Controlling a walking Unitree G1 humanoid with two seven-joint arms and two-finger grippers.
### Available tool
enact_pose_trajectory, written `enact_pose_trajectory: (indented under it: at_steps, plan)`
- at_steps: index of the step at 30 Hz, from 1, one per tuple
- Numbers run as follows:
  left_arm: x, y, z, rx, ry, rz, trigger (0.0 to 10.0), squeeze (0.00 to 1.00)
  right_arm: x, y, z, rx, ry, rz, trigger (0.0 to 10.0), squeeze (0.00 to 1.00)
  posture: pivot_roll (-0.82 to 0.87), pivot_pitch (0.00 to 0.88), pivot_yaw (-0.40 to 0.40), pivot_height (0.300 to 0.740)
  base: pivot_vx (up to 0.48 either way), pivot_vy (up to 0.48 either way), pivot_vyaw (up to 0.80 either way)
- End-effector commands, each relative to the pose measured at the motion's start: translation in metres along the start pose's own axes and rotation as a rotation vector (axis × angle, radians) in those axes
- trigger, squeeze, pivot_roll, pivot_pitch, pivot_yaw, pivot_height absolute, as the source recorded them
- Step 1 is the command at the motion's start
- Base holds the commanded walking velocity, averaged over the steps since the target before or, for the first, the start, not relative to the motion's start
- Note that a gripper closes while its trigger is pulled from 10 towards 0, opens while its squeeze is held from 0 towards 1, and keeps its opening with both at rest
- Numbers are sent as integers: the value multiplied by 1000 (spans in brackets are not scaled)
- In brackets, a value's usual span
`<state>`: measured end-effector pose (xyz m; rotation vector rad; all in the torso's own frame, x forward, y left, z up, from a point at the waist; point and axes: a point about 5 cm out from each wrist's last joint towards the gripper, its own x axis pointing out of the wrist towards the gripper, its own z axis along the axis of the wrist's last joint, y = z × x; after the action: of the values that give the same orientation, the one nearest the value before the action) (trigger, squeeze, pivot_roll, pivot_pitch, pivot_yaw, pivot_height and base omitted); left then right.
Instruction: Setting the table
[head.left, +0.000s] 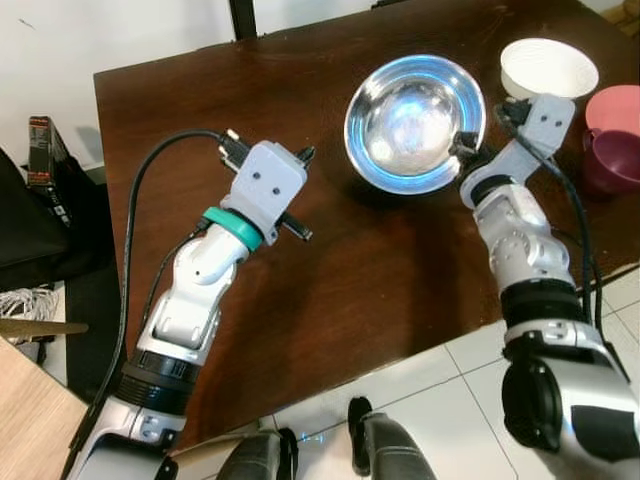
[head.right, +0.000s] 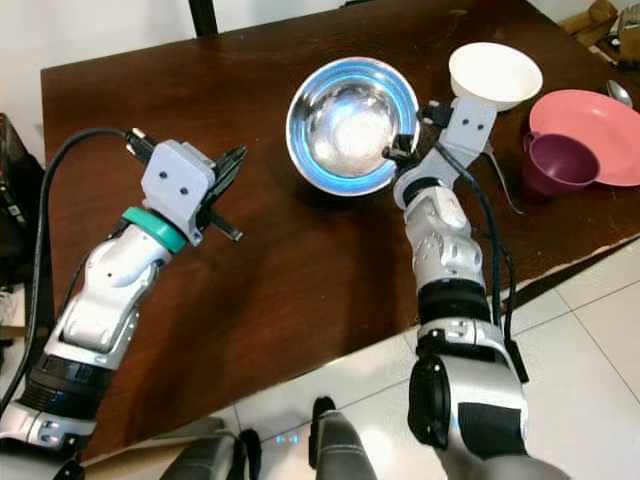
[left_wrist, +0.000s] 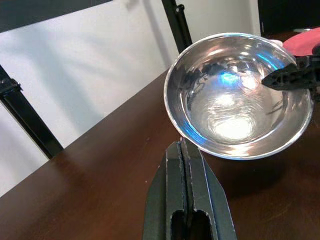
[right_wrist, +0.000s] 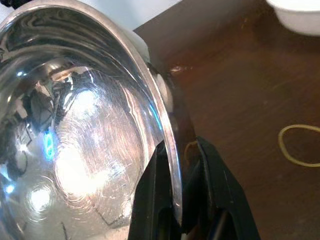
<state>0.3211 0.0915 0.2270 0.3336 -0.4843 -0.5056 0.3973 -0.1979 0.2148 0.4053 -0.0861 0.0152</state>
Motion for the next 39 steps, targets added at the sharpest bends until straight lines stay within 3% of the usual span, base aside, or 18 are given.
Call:
enact_pose_trajectory:
  at_steps: [1,2,8,13,14,15,17,18,20,21,24,34,35,36,39]
  plan:
    - [-3,-3,-3,-27,14,-10,10000,0,1,2,0,39,4,11,10000,0,-20,202,80,740,0,0,0]
    - [-3,-7,0,-45,5,-29,10000,0,2,3,2,72,4,22,10000,184,-21,203,81,740,0,0,0]
    - [-3,-22,9,-56,-16,-192,10000,0,2,10,-3,133,67,60,10000,184,-32,204,86,740,0,0,0]
    - [-11,-22,14,-47,-8,-315,10000,0,1,9,-13,118,134,62,10000,204,-33,204,89,740,0,0,0]
    - [-18,-21,17,-48,3,-381,10000,0,2,8,-16,125,156,63,10000,263,-28,203,90,740,0,0,0]
    - [-24,-21,19,-47,15,-433,10000,0,3,8,-18,112,166,59,10000,580,-26,203,91,740,0,0,0]
    - [-28,-21,20,-46,23,-460,10000,0,4,8,-19,104,169,57,10000,580,-26,203,91,740,0,0,0]
    - [-31,-20,21,-56,35,-473,10000,0,4,8,-20,96,175,51,10000,729,-22,202,93,740,0,0,0]
    - [-36,-19,22,-58,46,-488,10000,0,5,6,-21,67,177,38,10000,725,-22,201,93,740,0,0,0]
    - [-46,-18,23,-77,70,-518,10000,0,4,3,-21,37,183,18,10000,1000,-18,202,93,740,0,0,0]
    - [-52,-15,26,-101,83,-519,10000,0,4,1,-20,43,180,16,10000,1000,-13,201,91,740,0,0,0]
    - [-51,-15,28,-122,90,-498,10000,0,7,2,-5,17,97,18,10000,1000,-16,193,93,740,0,0,0]
    - [-50,-13,28,-123,86,-482,10000,0,5,1,1,-39,61,9,10000,392,-18,187,94,740,0,0,0]
    - [-49,-11,28,-128,89,-461,10000,0,3,-1,6,-77,21,2,10000,0,-18,185,95,740,0,0,0]
    - [-48,-8,27,-134,92,-417,10000,0,-5,-3,15,-154,-58,-6,10000,0,-20,184,98,740,0,0,0]
